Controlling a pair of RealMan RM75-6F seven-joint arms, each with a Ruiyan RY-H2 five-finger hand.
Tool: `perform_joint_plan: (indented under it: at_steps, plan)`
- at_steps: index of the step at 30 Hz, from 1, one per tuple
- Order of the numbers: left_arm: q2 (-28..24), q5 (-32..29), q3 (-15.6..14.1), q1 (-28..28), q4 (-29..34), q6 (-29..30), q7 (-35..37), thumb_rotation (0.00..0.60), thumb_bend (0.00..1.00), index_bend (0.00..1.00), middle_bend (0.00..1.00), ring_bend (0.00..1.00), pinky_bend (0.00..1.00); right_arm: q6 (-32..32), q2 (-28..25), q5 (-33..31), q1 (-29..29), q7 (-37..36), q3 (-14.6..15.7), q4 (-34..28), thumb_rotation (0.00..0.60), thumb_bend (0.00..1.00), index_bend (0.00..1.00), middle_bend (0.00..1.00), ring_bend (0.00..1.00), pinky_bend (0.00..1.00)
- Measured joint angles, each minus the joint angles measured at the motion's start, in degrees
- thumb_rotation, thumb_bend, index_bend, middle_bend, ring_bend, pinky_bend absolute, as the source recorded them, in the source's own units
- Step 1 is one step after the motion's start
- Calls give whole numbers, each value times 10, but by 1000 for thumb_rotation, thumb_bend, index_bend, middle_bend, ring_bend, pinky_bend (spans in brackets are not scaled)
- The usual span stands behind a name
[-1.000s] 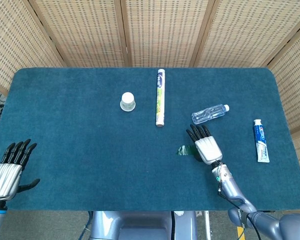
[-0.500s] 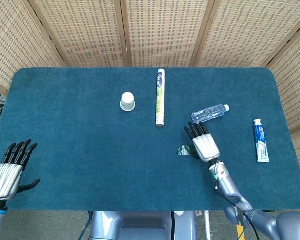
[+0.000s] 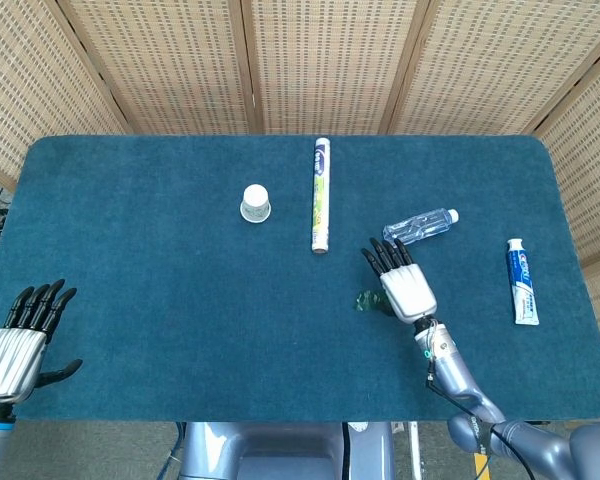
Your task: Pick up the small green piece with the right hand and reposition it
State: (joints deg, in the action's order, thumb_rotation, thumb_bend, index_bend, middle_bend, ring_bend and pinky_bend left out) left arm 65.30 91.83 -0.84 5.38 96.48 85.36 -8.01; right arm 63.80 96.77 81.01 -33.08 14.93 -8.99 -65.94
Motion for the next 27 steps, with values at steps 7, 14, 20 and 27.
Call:
perform_joint_plan:
  at_steps: [7, 14, 20, 27]
  plan:
    - [0, 0, 0, 1, -1, -2, 3, 600, 87, 0, 0, 0, 0, 10, -27, -7, 12, 16, 3, -29, 600, 234, 0, 0, 0, 0]
    - [1, 4, -3, 1, 1, -2, -3, 600, 87, 0, 0, 0, 0, 10, -26, -6, 19, 2, 16, -9, 600, 234, 171, 0, 0, 0]
    - [2, 3, -3, 1, 1, -3, -6, 600, 88, 0, 0, 0, 0, 22, -9, 10, 19, -14, 22, 16, 600, 234, 360, 0, 0, 0]
    - [2, 0, -1, 1, -1, -4, -2, 600, 87, 0, 0, 0, 0, 29, 13, 17, 15, -22, 24, 42, 600, 208, 426, 23, 0, 0]
